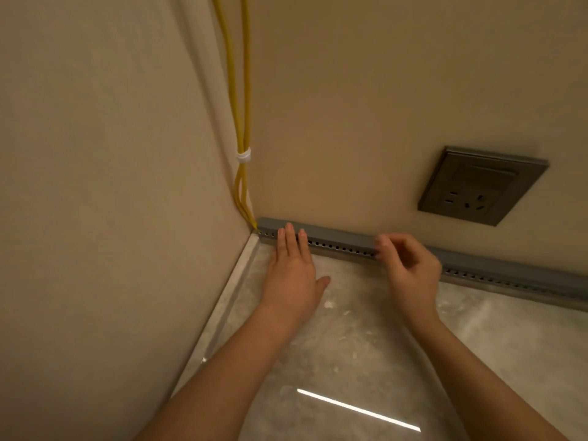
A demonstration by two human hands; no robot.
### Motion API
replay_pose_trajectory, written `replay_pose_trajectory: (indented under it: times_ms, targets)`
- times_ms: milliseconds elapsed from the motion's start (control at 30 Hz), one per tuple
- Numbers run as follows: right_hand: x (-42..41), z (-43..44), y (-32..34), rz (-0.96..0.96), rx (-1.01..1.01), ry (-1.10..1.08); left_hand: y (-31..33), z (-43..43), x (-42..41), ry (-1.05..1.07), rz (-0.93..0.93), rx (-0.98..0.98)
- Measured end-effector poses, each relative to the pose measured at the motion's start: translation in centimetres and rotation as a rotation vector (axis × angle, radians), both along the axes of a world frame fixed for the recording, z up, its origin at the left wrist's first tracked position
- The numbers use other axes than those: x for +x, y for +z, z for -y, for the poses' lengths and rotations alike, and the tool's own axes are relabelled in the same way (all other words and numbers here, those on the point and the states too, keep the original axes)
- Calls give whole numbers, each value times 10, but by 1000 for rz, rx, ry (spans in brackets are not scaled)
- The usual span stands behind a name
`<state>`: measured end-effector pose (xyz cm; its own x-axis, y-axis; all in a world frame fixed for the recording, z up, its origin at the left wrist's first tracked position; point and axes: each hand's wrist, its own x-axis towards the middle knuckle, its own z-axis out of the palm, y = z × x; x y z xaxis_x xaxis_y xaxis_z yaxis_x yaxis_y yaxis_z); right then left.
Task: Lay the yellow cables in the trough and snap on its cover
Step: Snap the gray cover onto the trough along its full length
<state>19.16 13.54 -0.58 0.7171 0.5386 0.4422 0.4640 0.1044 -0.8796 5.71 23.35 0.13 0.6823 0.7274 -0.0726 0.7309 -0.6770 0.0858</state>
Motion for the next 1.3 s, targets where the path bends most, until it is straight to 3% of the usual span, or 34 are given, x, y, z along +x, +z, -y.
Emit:
replay_pose_trajectory:
  times_ms: [100, 200, 367, 433, 500, 567, 633, 700, 733, 967, 1133, 1300]
  targets:
    - [1, 13, -3, -491, -17, -68, 2, 0, 1, 0, -5, -21]
    - [12, 16, -2, -862, -277, 4, 2, -1, 0, -12, -7, -6]
    - [26, 12, -5, -903, -355, 6, 5, -3, 2, 7, 3, 38]
    - [26, 10, -6, -933, -333, 26, 8, -5, 3, 50, 160, 148]
    - [27, 10, -7, -969, -298, 47, 10, -1, 8, 127, 475, 182]
    - [27, 10, -6, -986, -287, 65, 6, 6, 23, 261, 666, -102]
    - [27, 11, -5, -991, -287, 79, 4, 16, 45, 433, 777, -661]
    - [27, 11, -5, -967, -300, 82, 6, 24, 67, 570, 803, -1100]
    - [27, 10, -5, -949, -309, 81, 7, 28, 76, 598, 800, -1193]
    - [25, 7, -7, -867, -313, 27, 22, 38, 107, 826, 893, -1484]
    - [29, 24, -5, -1125, -225, 134, 22, 39, 111, 842, 915, -1485]
    - [62, 62, -3, -1202, -99, 26, 21, 37, 111, 852, 918, -1531]
